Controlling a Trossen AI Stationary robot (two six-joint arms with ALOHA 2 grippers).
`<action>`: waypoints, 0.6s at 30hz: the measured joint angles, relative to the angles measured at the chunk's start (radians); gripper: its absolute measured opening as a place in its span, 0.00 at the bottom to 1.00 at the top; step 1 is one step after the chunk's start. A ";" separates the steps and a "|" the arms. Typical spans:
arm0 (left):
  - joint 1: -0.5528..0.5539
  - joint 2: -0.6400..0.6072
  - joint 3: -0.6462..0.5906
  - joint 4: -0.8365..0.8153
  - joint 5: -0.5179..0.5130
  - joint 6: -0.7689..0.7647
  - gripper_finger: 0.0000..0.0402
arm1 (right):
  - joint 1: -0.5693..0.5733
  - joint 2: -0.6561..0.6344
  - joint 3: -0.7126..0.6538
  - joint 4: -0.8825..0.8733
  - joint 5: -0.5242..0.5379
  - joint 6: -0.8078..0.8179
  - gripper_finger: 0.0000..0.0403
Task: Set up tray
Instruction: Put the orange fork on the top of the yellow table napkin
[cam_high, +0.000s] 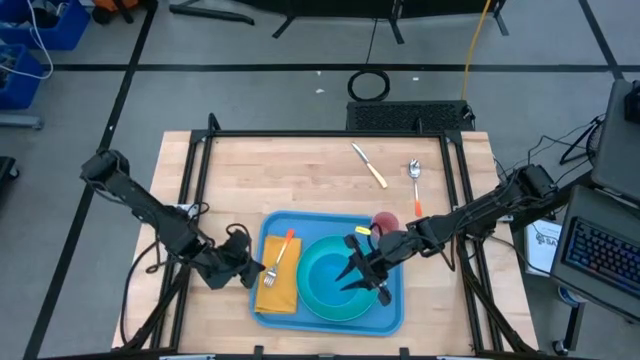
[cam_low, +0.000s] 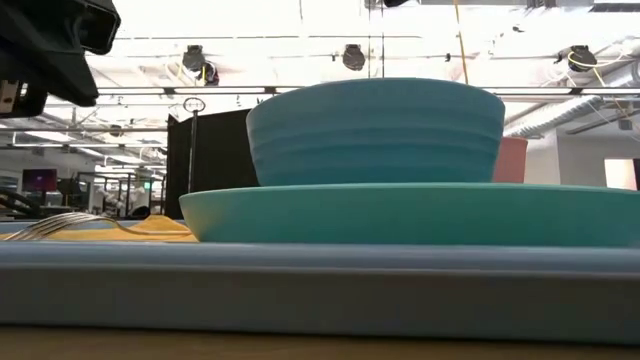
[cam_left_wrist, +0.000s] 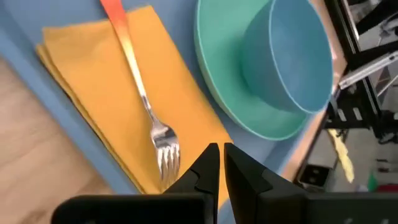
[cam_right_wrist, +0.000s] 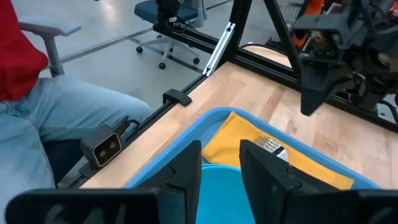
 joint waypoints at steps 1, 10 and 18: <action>0.003 0.002 0.002 0.003 0.016 0.000 0.06 | 0.000 0.000 0.000 -0.002 0.000 0.000 0.25; 0.015 0.046 -0.009 0.009 0.107 0.003 0.20 | -0.003 0.000 0.000 -0.007 0.000 -0.008 0.25; 0.015 0.047 -0.024 0.001 0.097 -0.027 0.42 | -0.005 0.000 0.000 -0.002 0.000 -0.013 0.25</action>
